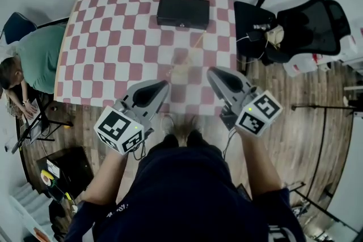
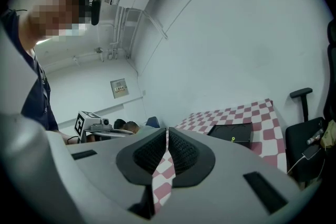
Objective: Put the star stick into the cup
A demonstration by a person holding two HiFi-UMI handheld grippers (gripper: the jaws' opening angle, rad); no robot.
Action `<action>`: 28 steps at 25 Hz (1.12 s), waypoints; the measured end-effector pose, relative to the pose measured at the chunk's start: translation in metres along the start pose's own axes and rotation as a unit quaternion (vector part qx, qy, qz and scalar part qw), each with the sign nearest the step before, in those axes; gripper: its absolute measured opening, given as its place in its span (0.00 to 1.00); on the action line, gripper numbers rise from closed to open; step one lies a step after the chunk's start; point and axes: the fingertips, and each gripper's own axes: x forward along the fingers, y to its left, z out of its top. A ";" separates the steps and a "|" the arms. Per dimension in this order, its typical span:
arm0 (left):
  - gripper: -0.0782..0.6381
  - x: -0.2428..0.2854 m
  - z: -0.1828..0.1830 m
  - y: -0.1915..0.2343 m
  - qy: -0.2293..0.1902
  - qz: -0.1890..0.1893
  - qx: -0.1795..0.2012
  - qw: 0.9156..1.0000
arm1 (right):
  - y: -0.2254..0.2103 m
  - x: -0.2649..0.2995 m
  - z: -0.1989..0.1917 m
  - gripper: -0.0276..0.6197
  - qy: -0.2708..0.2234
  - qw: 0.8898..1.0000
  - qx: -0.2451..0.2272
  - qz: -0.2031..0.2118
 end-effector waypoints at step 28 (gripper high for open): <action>0.16 0.001 -0.002 -0.004 -0.003 -0.013 0.000 1.000 | 0.043 -0.002 -0.009 0.07 0.021 0.999 -0.017 0.020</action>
